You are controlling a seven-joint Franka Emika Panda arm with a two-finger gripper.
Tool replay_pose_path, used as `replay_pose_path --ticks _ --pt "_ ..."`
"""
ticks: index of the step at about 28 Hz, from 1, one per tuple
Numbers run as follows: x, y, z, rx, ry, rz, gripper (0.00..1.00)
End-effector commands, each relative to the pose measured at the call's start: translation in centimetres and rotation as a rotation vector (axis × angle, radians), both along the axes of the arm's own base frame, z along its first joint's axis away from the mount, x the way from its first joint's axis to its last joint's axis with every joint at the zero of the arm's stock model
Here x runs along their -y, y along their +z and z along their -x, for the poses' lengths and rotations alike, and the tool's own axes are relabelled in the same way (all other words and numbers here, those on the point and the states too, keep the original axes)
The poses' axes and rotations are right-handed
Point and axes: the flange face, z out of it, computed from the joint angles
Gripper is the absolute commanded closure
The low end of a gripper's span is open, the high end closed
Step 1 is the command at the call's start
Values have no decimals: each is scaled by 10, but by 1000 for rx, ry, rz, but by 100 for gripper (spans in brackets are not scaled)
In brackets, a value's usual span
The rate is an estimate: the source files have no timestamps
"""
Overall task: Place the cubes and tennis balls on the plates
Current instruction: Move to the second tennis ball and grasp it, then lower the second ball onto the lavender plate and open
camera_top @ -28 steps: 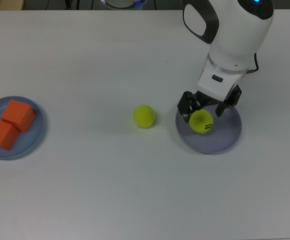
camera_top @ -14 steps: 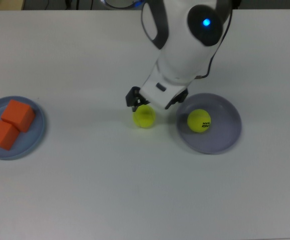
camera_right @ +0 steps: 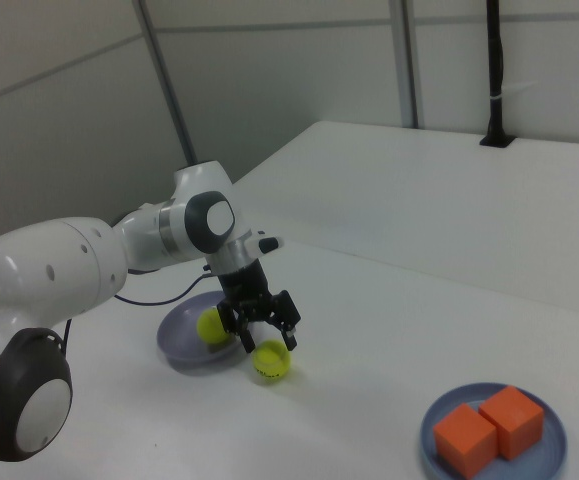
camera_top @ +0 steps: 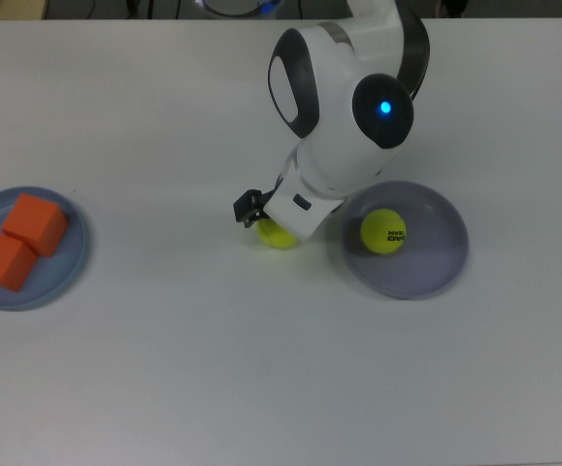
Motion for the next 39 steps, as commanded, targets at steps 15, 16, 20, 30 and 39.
replay_pose_path --ticks 15,16,20,30,39 --pt "2 -9 -5 12 14 21 100" --pt "-1 -2 -8 36 13 6 100" --pt "-32 20 -14 155 59 -82 100" --pt "-107 32 8 269 156 -183 100" --pt "-142 30 30 283 117 -193 0"
